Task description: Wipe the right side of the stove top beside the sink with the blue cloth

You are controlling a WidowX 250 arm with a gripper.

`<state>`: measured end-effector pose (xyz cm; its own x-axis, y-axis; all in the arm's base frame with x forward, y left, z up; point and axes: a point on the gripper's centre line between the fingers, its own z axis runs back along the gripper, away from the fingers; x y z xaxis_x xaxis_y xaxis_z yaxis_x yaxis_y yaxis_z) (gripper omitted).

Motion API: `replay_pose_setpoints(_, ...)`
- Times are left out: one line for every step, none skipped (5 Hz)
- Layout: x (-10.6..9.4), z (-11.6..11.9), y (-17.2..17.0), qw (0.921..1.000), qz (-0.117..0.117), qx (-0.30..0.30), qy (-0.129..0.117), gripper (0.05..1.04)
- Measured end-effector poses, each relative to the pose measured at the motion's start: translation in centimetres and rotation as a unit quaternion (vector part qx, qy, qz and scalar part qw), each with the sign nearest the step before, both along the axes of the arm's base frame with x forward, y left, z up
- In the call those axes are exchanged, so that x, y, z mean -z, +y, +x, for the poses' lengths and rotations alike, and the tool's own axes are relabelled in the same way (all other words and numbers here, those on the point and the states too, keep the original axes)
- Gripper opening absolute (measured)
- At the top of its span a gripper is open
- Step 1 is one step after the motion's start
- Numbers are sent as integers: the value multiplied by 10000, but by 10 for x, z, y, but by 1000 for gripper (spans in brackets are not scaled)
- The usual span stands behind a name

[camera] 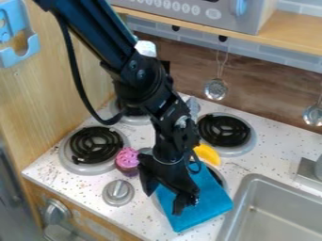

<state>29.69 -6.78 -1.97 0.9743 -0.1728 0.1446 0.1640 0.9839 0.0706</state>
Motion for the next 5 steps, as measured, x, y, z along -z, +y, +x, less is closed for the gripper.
replay_pose_setpoints(10, -5, 1, 9999, 46, 8, 163, 1001)
replay_pose_setpoints(9, -1, -1, 9997, 14, 231, 75, 1001)
replay_pose_setpoints(8, 3, 0, 9993, 54, 352, -60, 1001)
replay_pose_setpoints(6, 7, 0, 9988, 98, 464, -130, 1001)
replay_pose_setpoints(11, 13, 5, 9977, 305, 572, -174, 1001)
